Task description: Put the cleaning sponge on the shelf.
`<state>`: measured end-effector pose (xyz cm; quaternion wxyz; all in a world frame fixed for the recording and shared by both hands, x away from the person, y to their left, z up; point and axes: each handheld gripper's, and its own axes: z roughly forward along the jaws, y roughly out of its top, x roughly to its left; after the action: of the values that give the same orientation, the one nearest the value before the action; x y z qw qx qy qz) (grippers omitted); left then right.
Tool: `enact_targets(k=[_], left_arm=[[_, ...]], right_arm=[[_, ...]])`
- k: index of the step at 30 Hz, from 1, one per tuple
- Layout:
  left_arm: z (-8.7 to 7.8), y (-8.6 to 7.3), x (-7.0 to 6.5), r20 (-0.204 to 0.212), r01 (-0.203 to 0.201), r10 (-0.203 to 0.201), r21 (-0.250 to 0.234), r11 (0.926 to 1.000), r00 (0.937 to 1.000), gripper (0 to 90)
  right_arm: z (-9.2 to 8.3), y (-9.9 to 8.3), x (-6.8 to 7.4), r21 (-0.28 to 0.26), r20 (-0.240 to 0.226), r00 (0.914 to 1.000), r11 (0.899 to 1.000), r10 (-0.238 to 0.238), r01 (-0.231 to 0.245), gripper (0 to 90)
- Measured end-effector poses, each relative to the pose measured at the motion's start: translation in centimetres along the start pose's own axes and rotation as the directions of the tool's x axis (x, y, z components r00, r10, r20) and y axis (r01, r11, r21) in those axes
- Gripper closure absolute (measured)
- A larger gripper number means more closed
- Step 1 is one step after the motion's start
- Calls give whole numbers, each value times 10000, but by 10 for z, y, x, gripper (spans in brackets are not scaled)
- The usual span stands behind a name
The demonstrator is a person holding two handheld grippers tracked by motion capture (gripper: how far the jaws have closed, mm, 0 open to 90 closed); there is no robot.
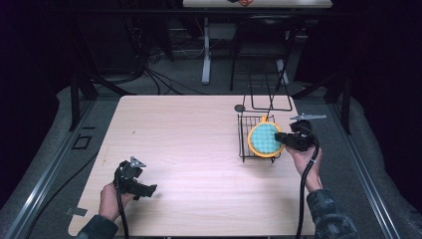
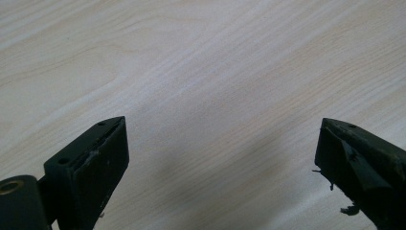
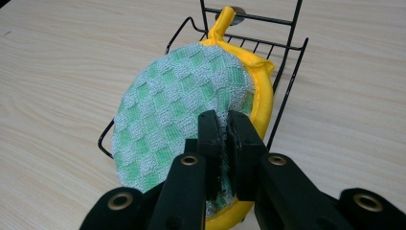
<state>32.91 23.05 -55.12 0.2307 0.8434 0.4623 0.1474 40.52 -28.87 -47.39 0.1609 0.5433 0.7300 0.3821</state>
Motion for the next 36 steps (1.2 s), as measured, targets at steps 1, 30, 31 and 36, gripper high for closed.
enact_targets(k=[1,30,31,36], left_arm=[[0,0,0,2,-31,31,17,10000,10000,46],[0,-2,1,-34,-160,160,167,9997,9999,49],[0,-2,1,-34,-160,160,167,9997,9999,50],[1,-2,1,-39,-151,152,158,9998,9999,50]], right_arm=[[1,0,0,-17,-25,10000,10000,50,-50,853],[50,1,-8,164,260,9983,9984,531,-535,856],[50,1,-8,164,260,9983,9984,531,-535,856],[57,-1,-12,505,355,9975,9967,613,-630,855]])
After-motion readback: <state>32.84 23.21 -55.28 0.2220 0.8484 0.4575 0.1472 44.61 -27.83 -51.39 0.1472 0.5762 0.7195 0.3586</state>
